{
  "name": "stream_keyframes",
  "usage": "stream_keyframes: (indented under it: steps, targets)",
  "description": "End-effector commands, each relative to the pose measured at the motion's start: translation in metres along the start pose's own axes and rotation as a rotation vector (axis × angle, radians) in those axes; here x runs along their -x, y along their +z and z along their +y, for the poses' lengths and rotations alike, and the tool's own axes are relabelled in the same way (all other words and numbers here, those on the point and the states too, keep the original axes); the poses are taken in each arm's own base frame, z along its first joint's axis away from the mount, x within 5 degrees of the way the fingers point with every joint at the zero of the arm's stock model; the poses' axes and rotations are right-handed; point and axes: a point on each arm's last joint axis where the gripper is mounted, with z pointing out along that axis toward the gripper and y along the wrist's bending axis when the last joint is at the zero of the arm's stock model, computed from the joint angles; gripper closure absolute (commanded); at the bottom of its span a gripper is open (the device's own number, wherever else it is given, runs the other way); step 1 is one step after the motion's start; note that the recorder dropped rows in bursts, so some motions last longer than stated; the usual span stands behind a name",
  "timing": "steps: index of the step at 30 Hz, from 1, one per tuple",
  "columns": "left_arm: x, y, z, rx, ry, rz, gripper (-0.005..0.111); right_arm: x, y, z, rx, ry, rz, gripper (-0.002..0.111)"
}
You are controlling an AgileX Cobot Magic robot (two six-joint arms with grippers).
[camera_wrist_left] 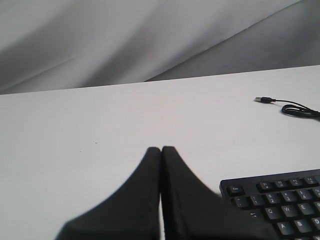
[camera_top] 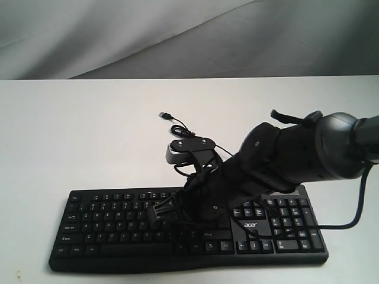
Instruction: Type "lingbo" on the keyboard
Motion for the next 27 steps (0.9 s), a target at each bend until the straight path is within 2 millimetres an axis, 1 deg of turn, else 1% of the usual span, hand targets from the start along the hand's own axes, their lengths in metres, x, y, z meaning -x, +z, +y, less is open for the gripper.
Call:
stream_keyframes:
  steps: [1, 25, 27]
  targets:
    - [-0.0009, 0.0002, -0.0001, -0.001, -0.012, -0.003, 0.106, 0.0017, -0.0005, 0.0051, 0.001, -0.022, -0.018, 0.108]
    - [-0.0009, 0.0002, -0.0001, -0.001, -0.012, -0.003, 0.106, 0.0039, -0.0004, 0.0037, -0.020, -0.032, -0.044, 0.108]
    - [-0.0009, 0.0002, -0.0001, -0.001, -0.012, -0.003, 0.106, 0.0019, 0.0032, 0.0023, -0.020, -0.024, -0.027, 0.108]
